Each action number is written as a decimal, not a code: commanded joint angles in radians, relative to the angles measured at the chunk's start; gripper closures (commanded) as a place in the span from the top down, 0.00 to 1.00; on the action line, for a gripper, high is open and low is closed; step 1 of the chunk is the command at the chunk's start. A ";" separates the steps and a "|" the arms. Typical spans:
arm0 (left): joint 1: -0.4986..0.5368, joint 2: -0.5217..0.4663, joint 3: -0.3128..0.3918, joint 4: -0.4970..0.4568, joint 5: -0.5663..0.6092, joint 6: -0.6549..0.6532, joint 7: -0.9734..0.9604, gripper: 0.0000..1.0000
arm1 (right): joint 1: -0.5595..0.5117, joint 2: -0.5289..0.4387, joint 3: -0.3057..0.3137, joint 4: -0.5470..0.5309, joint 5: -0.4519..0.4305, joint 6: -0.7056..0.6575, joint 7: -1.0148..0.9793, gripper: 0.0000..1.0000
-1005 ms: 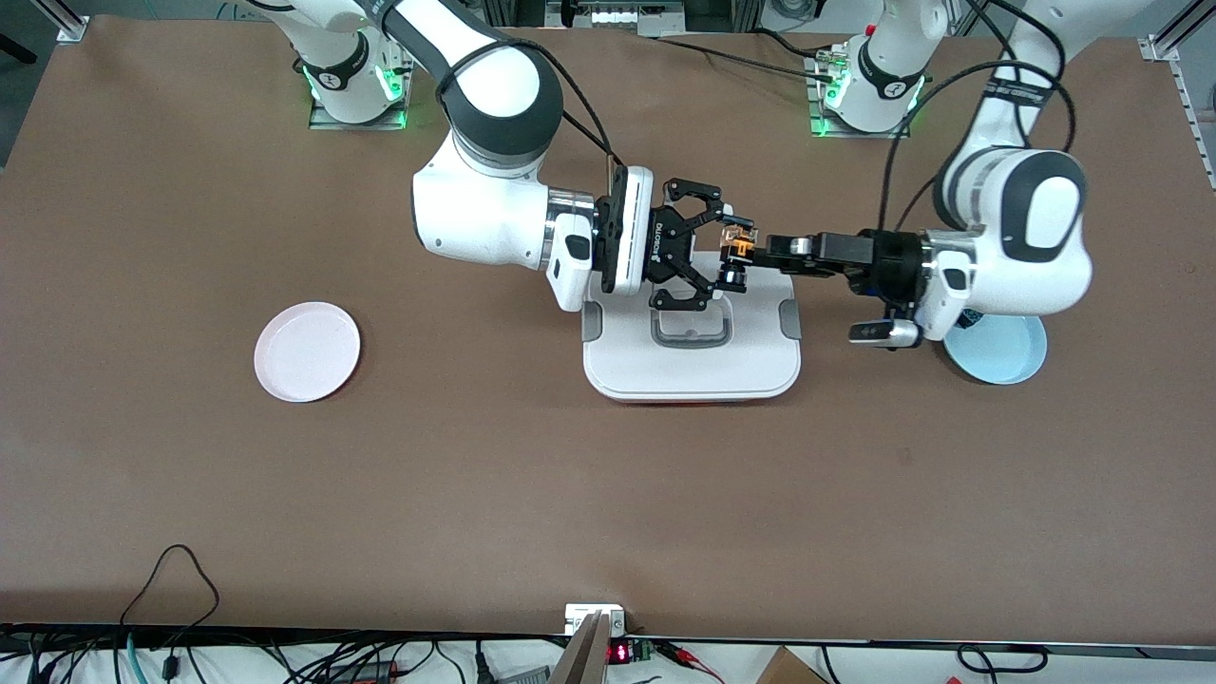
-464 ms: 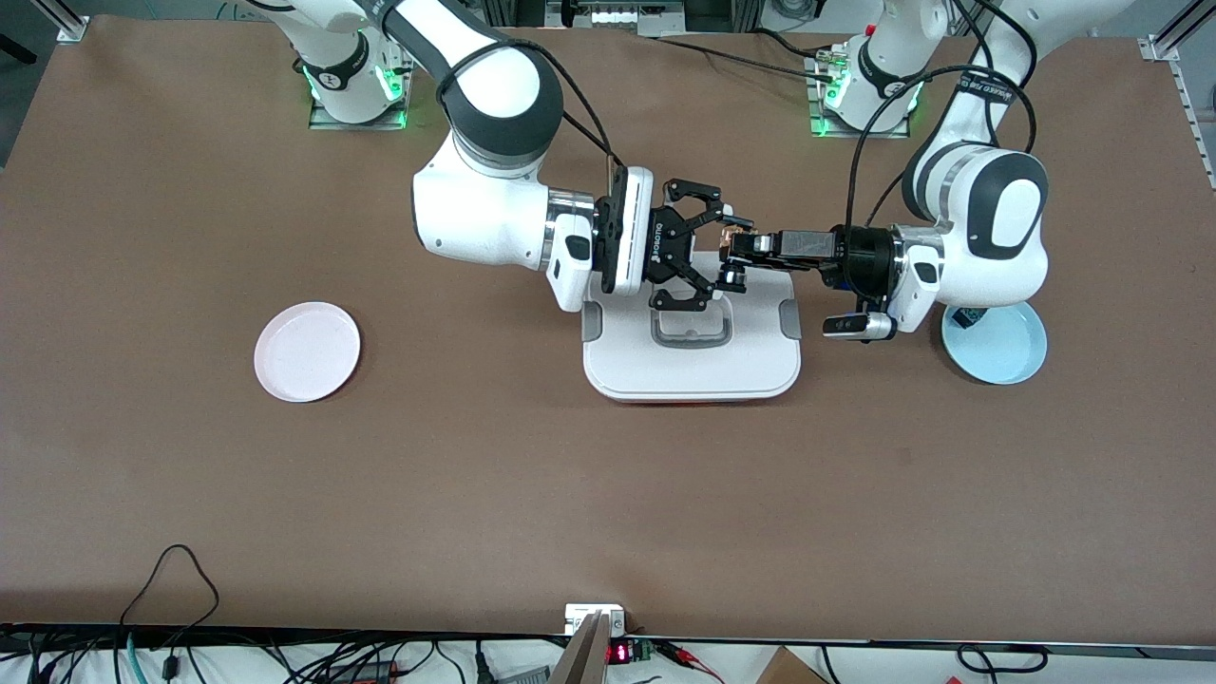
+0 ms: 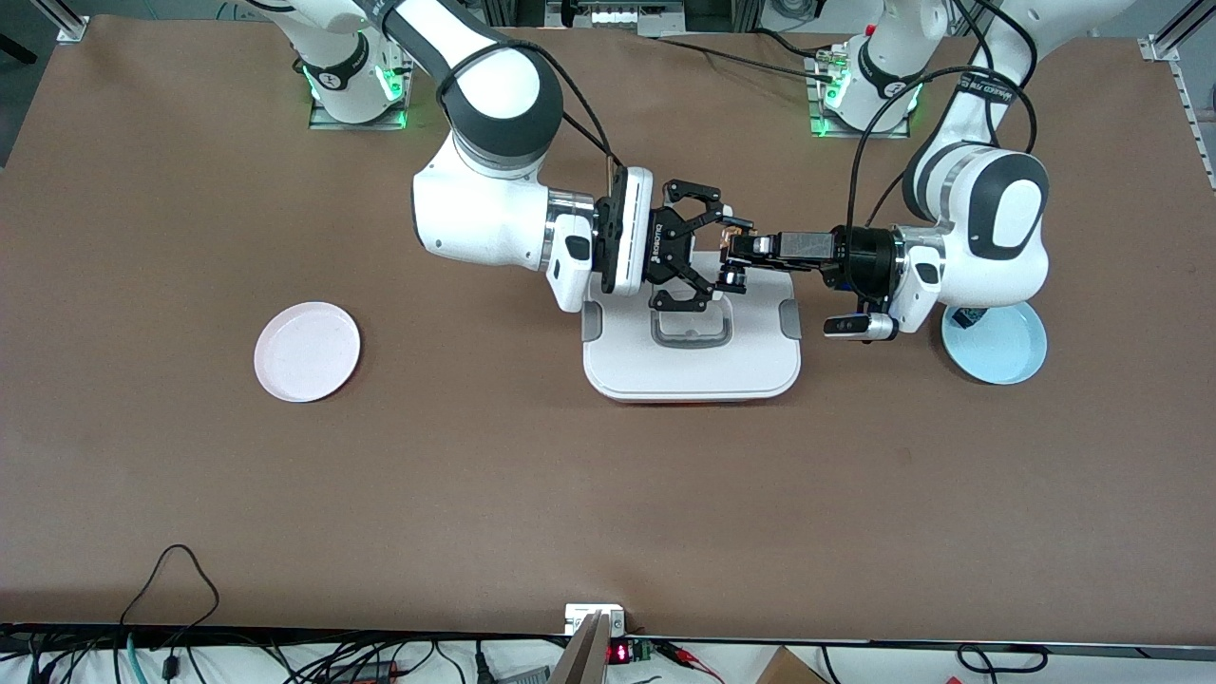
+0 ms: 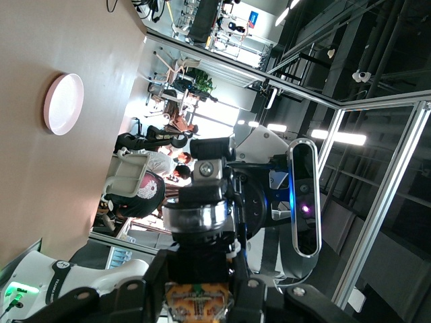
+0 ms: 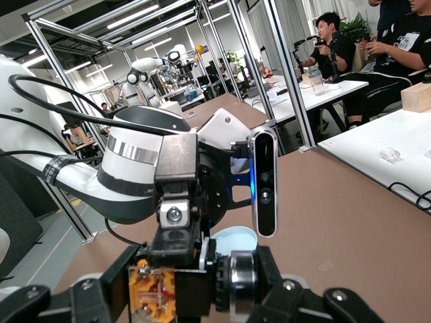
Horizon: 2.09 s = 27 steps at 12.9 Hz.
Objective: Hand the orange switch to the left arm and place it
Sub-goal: 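Close the left gripper on the orange switch held by the right gripper, then open the right gripper and withdraw while the left gripper carries the switch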
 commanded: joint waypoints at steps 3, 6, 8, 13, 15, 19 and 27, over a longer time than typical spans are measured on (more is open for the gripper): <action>0.003 -0.009 -0.004 -0.002 -0.004 -0.004 0.010 0.27 | -0.023 0.010 0.000 0.044 0.024 0.001 0.033 1.00; 0.009 -0.011 -0.004 0.013 0.084 -0.004 0.012 0.27 | -0.095 -0.019 0.001 0.044 0.027 -0.098 0.034 1.00; 0.015 -0.008 0.001 0.060 0.213 -0.006 0.013 0.28 | -0.171 -0.054 0.000 0.035 0.016 -0.228 0.036 1.00; 0.068 0.112 0.006 0.316 0.701 -0.133 0.015 0.28 | -0.432 -0.164 -0.006 -0.003 -0.224 -0.694 0.111 1.00; 0.084 0.153 0.006 0.422 0.932 -0.191 0.026 0.28 | -0.463 -0.274 -0.079 -0.074 -0.316 -0.797 0.169 1.00; 0.084 0.164 0.004 0.484 1.261 -0.210 0.163 0.28 | -0.440 -0.482 -0.228 -0.297 -0.473 -0.878 0.232 1.00; 0.118 0.222 0.007 0.464 1.913 -0.069 0.646 0.28 | -0.294 -0.566 -0.411 -0.355 -1.062 -0.881 0.693 1.00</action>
